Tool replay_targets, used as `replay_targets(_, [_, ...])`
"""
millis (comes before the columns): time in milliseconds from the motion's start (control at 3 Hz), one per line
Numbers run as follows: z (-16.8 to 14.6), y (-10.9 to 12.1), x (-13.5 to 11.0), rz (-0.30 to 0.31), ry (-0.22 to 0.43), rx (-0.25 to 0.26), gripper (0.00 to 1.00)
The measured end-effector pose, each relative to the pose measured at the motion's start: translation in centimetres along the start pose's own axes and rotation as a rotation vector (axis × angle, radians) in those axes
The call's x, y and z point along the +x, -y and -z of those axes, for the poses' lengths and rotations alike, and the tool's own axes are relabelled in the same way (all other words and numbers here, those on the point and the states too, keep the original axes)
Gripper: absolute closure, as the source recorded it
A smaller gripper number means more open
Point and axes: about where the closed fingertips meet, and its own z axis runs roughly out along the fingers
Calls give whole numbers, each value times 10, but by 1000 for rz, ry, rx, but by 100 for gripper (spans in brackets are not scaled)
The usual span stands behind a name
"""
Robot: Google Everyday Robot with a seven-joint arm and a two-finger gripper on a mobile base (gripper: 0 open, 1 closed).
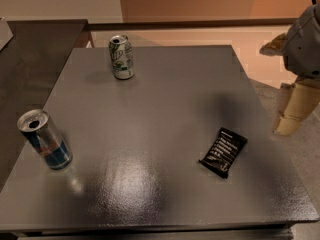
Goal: Move rxbar chocolate near 7up can
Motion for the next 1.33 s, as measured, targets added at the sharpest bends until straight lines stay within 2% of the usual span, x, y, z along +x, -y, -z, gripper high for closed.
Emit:
replay_targets(667, [-51, -37, -19, 273, 63, -162, 0])
replay_targets(1000, [-78, -48, -24, 393, 120, -234, 0])
replay_targets(1333, [-95, -55, -27, 475, 171, -281, 0])
